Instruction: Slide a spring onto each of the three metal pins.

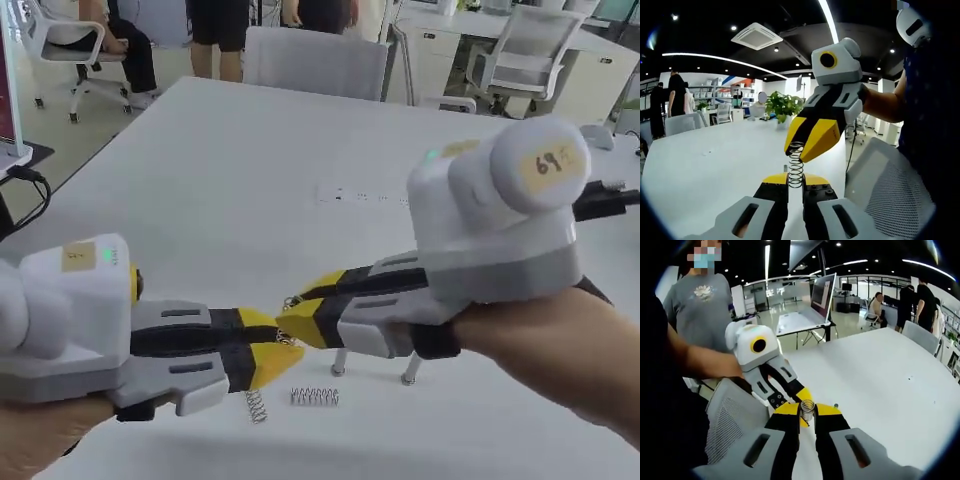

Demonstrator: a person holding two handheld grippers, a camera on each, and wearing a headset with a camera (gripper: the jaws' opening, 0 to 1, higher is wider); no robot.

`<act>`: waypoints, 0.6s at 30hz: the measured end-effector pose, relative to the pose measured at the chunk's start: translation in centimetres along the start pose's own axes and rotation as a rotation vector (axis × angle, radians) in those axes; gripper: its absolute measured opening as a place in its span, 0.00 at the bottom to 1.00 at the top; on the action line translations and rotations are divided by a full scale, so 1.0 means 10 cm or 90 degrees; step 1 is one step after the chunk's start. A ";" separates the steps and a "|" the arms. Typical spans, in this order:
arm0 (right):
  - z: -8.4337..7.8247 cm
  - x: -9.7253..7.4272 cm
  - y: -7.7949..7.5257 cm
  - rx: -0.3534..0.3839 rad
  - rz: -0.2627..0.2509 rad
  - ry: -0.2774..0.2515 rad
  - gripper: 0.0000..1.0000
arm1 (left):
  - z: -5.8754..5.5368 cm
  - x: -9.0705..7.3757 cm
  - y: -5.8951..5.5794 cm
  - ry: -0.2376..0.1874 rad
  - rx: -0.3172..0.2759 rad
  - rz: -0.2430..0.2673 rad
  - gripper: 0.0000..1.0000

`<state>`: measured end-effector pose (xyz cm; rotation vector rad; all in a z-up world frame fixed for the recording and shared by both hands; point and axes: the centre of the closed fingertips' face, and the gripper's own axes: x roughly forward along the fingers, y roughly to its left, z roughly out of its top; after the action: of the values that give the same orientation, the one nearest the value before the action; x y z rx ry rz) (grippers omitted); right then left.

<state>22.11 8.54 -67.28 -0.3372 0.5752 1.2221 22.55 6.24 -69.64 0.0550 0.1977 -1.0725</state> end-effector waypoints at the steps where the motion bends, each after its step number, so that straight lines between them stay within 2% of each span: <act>1: -0.03 0.00 0.02 -0.002 0.008 0.016 0.08 | -0.01 0.01 -0.01 0.005 -0.001 -0.005 0.02; 8: -0.19 -0.04 0.09 -0.026 0.057 0.111 0.08 | -0.10 0.05 -0.13 0.043 0.032 -0.036 0.02; 11: -0.22 -0.03 0.11 -0.039 0.069 0.135 0.08 | -0.12 0.07 -0.17 0.056 0.043 -0.045 0.02; 18: -0.38 -0.01 0.18 -0.086 0.099 0.216 0.09 | -0.17 0.09 -0.25 0.084 0.064 -0.063 0.02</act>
<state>19.52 6.94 -70.18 -0.6320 0.8242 1.3668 20.50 4.54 -71.38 0.2094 0.2676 -1.1789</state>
